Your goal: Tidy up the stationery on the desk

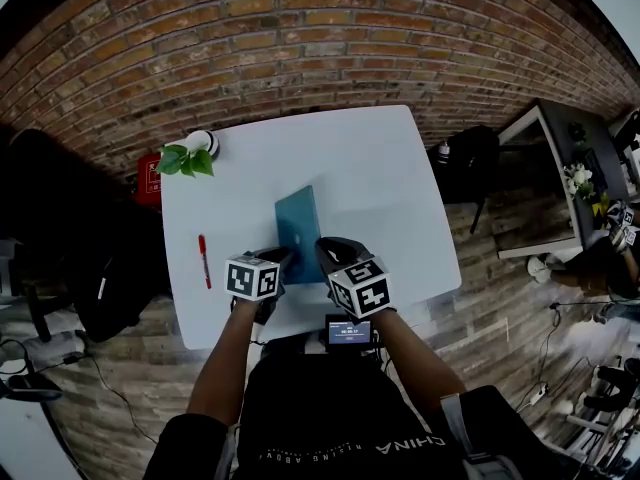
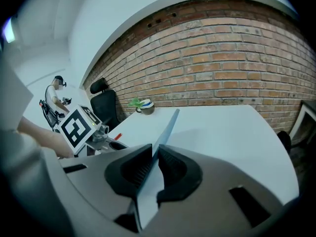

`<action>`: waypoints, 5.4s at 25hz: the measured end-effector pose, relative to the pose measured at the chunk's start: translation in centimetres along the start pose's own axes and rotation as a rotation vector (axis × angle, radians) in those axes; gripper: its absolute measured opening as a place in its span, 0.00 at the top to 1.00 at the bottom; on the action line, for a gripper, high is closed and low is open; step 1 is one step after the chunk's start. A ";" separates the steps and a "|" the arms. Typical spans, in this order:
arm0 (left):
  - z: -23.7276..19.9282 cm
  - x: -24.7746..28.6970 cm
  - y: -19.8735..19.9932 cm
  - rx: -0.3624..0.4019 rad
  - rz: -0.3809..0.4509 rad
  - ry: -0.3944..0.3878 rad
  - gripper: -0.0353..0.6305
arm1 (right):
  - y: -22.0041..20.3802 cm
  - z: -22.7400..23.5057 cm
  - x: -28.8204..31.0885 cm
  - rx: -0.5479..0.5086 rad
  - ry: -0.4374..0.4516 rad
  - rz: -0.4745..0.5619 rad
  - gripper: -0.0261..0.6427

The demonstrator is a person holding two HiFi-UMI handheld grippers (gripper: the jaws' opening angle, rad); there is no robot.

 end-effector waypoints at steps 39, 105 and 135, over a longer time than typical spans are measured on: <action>-0.3 -4.5 10.0 -0.173 0.003 0.040 0.76 | 3.7 -8.3 3.0 -0.121 0.139 0.046 0.88; -6.6 0.3 1.8 -0.304 0.042 0.211 0.80 | -5.6 5.6 7.1 0.013 0.026 -0.240 0.95; -4.5 -6.1 -3.3 -0.093 0.214 0.322 0.93 | -5.2 4.3 4.8 0.012 0.014 -0.195 0.95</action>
Point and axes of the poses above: the fingertips, and each gripper's own axes: x forward along the fingers, z to its right, y out of its top, the point moved 3 cm from there along -x, backward along the fingers, and after that the axes turned 2 degrees about y, right-handed, at the moved point
